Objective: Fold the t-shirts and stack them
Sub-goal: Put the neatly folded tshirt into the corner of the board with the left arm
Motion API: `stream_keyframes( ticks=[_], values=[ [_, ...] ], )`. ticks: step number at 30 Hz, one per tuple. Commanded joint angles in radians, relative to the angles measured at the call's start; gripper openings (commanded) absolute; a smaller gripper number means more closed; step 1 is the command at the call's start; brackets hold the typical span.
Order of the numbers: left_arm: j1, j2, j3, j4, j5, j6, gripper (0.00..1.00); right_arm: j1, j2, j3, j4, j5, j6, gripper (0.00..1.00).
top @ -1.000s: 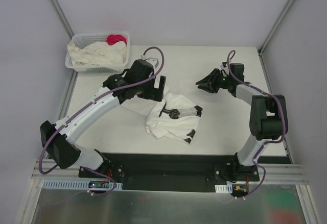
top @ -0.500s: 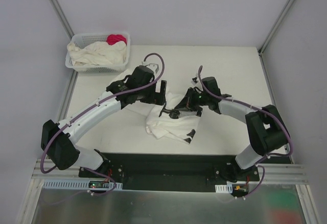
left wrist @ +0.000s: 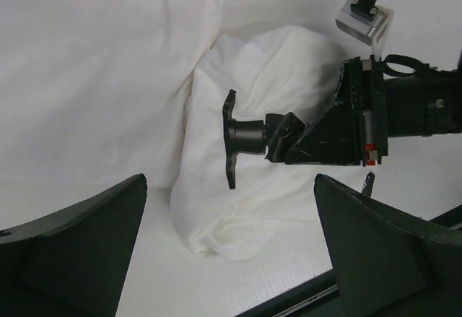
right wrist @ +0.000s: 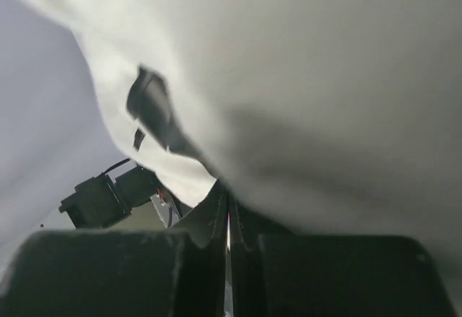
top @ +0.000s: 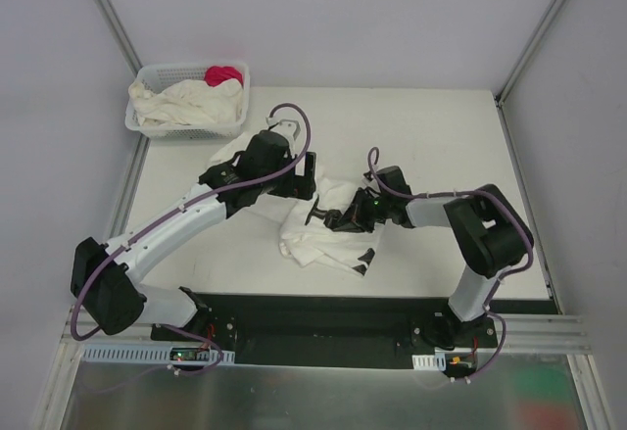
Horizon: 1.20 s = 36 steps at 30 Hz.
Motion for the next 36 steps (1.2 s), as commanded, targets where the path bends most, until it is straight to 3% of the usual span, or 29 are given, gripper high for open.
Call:
stream_keyframes(
  ticks=[1, 7, 14, 23, 36],
  values=[
    [-0.001, -0.076, 0.006, 0.033, -0.060, 0.038, 0.99, -0.005, 0.110, 0.067, 0.170, -0.016, 0.104, 0.01],
    [0.000, -0.151, -0.010, 0.039, -0.156, 0.046, 0.99, -0.027, 0.216, 0.119, 0.218, -0.001, 0.157, 0.01],
    [0.013, -0.177, -0.031, 0.056, -0.195, 0.066, 0.99, -0.182, 0.199, 0.072, 0.262, 0.030, 0.171, 0.01],
    [0.039, -0.148, -0.056, 0.062, -0.166, 0.052, 0.99, -0.365, 0.178, 0.075, 0.267, 0.033, 0.141, 0.01],
    [0.043, -0.143, -0.096, 0.074, -0.093, 0.004, 0.99, -0.485, 0.147, 0.096, 0.221, 0.084, 0.065, 0.02]
  ],
)
